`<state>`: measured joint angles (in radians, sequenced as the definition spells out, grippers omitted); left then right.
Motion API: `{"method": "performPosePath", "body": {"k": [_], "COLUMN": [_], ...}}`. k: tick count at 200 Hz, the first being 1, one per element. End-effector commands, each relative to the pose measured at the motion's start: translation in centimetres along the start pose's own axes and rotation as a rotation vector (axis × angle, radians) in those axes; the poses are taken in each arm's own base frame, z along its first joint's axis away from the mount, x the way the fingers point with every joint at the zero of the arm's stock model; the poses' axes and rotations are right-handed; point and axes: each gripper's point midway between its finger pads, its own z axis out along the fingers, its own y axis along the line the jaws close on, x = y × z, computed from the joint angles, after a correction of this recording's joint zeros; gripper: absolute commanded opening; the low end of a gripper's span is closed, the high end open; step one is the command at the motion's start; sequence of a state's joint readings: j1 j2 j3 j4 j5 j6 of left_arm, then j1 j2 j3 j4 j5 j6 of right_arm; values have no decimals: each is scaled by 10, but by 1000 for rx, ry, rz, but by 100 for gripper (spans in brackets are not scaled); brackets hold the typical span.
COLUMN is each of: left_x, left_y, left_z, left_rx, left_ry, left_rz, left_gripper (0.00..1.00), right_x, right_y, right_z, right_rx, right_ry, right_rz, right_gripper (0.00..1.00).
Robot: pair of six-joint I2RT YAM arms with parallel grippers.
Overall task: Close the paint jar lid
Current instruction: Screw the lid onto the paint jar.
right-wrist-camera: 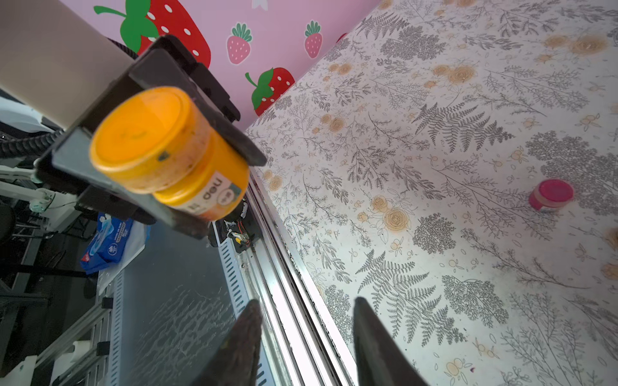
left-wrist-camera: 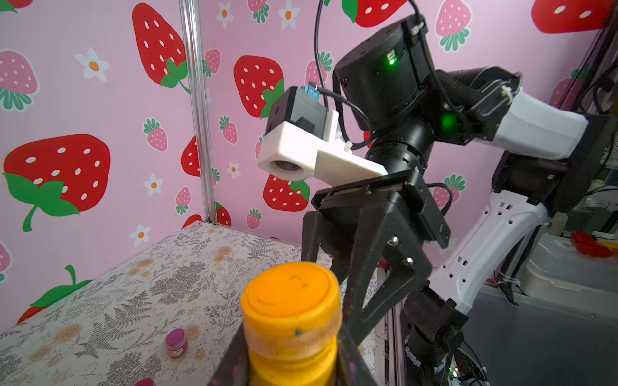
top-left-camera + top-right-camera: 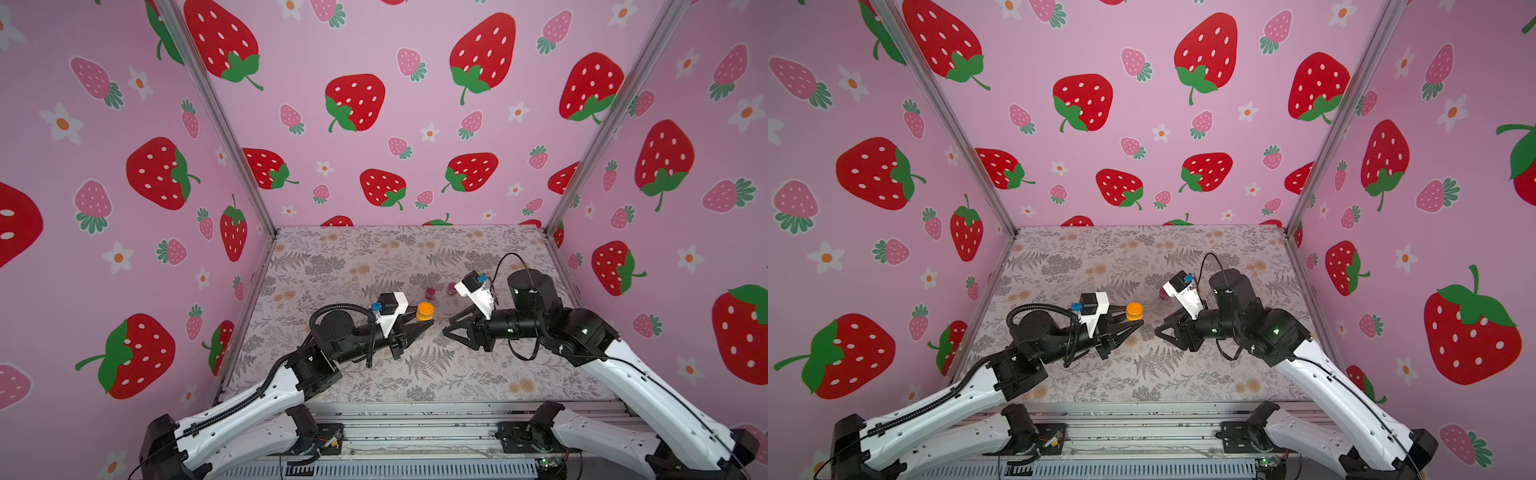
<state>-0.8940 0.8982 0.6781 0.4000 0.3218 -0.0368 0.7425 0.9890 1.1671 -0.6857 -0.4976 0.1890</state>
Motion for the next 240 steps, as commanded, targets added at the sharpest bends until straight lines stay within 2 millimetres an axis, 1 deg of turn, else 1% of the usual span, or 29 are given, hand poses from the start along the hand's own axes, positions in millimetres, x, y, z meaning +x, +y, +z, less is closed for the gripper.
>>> {"method": "performPosePath", "body": {"k": [1,11,32,38,51,81,128,160,217,240], "left_x": [0,3,6,6,6,7,8,8,9,9], "left_y": [2,3,2,1,0,-1,-2,-2,-3,-4], "left_z": [-3,-2,-1,0,1,5,7,8,9,10], "left_rx": [-14,-19,-8,-4,6,16,25,30,35,38], "left_ry": [-12,-4,4,6,6,19,27,35,38,39], "left_rz": [39,40,36,35,29,27,24,24,20,18], "left_gripper": [0,0,0,0,0,0,0,0,0,0], "right_x": [-27,-35,-51,-49,-53,-62,-56,-52,-47,-45], "right_y": [6,13,29,30,33,39,34,34,37,35], "right_z": [-19,-25,-34,-34,-34,-23,-5,1,7,11], "right_rx": [31,19,-29,-29,-37,-83,-74,-67,-68,-66], "right_ry": [-65,-64,-82,-58,-25,34,152,185,229,246], "right_rz": [38,44,2,-3,-23,-28,-14,-25,-44,-45], "right_gripper": [65,70,73,74,73,70,70,69,59,58]}}
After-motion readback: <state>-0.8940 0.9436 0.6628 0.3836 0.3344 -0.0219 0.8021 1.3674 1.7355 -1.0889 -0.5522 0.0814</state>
